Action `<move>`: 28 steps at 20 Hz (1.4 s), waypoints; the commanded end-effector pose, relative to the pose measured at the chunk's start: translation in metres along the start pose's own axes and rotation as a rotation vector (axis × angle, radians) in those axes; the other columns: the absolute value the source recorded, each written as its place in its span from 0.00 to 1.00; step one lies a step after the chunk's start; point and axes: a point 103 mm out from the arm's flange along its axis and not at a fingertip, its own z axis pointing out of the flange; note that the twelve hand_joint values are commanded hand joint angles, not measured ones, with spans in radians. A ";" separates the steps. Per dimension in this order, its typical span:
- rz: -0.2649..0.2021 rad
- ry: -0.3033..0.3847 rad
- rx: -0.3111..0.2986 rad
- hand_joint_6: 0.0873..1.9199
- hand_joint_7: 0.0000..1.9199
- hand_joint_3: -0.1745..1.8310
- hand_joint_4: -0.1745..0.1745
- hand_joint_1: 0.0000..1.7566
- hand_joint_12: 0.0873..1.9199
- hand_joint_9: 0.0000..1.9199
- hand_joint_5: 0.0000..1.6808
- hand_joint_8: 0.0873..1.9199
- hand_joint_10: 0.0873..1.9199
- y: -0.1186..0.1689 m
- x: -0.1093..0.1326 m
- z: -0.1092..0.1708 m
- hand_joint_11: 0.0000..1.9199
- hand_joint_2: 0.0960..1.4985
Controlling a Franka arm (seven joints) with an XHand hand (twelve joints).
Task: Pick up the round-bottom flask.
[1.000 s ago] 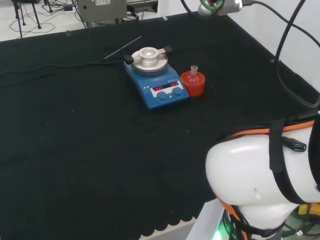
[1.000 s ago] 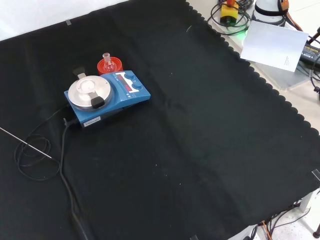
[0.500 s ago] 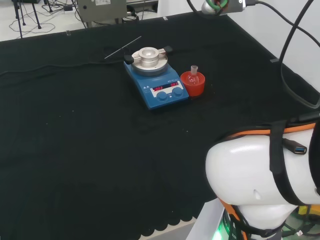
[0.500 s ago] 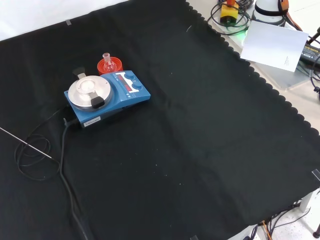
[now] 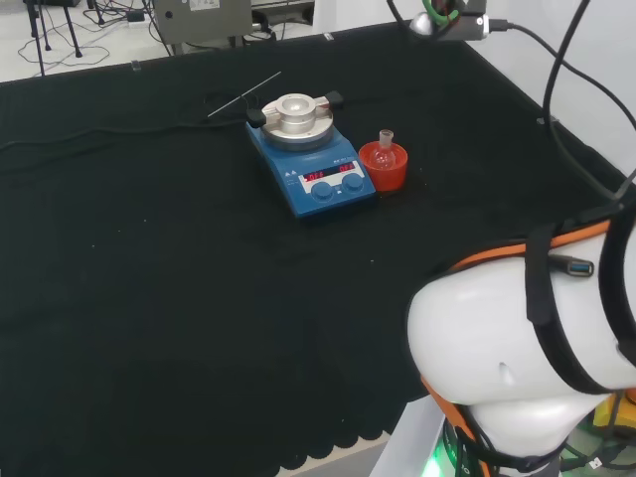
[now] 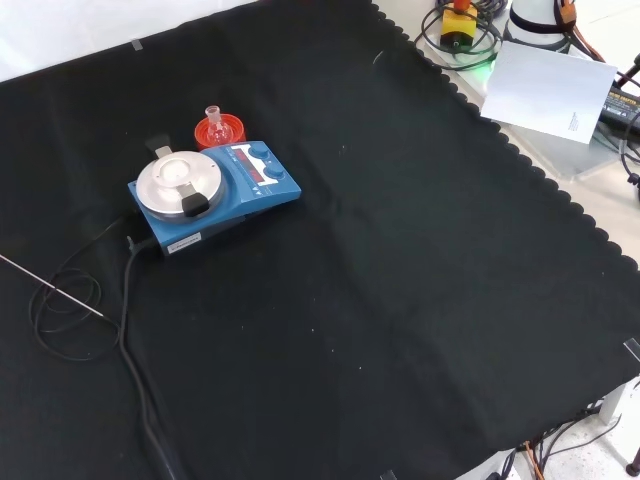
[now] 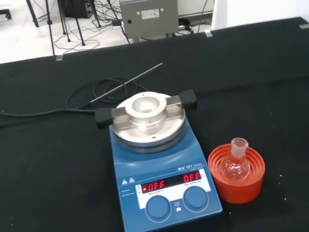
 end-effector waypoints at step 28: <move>0.086 0.142 0.070 0.00 0.05 0.19 0.38 0.26 0.53 0.09 0.21 0.23 0.34 0.129 -0.103 0.176 0.00 0.74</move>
